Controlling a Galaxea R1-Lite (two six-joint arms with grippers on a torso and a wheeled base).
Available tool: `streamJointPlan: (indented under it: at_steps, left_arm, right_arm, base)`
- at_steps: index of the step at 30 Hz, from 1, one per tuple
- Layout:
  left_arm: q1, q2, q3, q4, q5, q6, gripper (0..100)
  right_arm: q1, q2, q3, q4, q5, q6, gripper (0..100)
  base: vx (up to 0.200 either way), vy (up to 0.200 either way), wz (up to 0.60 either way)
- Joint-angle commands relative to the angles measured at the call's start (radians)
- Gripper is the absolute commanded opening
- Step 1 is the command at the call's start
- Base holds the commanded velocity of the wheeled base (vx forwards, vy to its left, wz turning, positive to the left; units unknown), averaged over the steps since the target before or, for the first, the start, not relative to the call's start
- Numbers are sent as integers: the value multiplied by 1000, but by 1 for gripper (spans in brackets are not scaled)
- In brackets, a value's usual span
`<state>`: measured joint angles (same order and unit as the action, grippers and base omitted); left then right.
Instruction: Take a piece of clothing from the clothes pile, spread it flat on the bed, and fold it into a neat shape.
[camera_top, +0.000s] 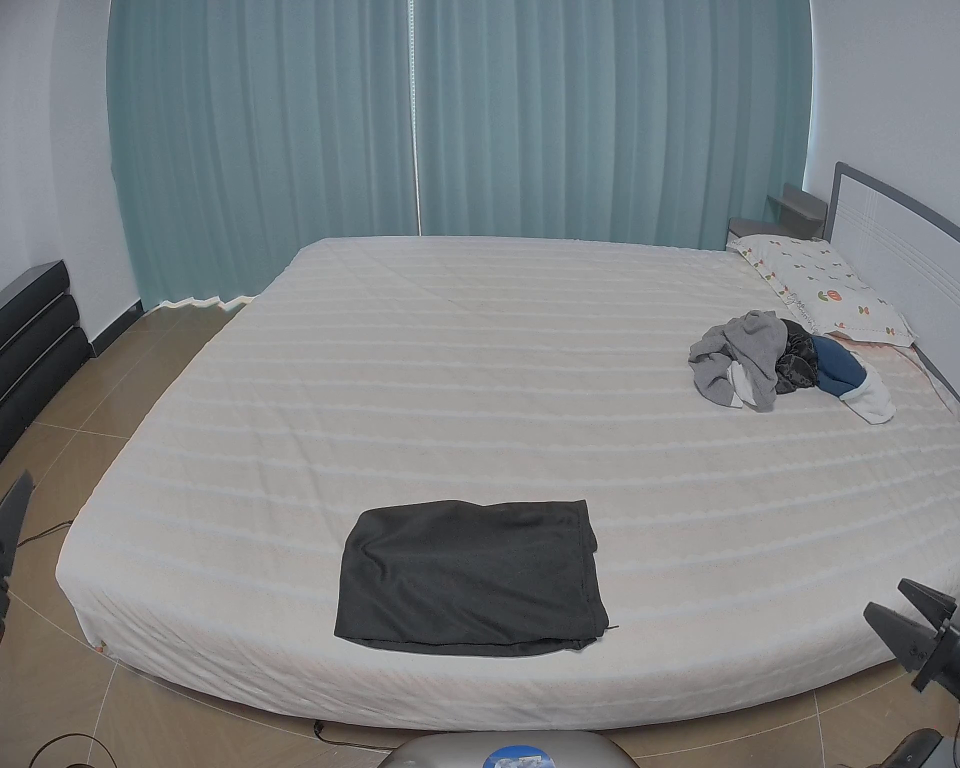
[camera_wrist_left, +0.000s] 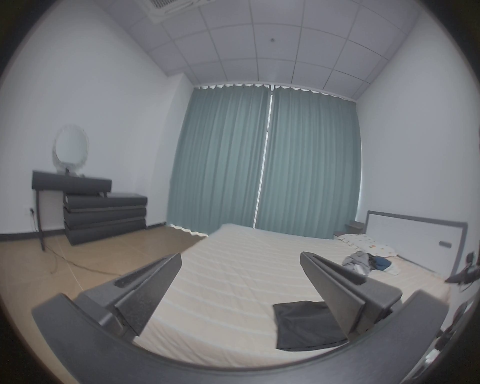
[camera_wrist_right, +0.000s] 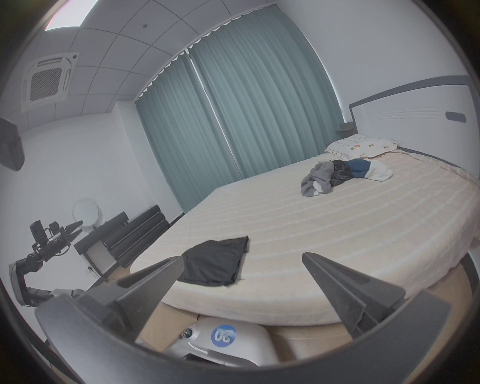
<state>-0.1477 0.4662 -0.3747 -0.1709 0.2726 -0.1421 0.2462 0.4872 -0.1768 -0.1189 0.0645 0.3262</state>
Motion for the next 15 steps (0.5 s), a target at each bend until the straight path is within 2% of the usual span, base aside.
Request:
streamJointPlan:
  at_steps: [1,6,9,15]
  left_arm:
    - [105,-305,14,108,14,145,100]
    - [108,-391,31,175,13,157,100]
    - [151,-454,31,249,11,187,100]
    - [151,-466,40,294,19,202,100]
  right_arm:
    - [-100,-329,-92,179,20,-116,100]
    - [-117,-386,-82,231,1,-246,100]
    - [-157,-384,-81,237,-6,-263,100]
    - [-228,-395,-113,306,-20,-309,100]
  base:
    - [0,0,0]
    - [0,0,0]
    - [0,0,0]
    - [0,0,0]
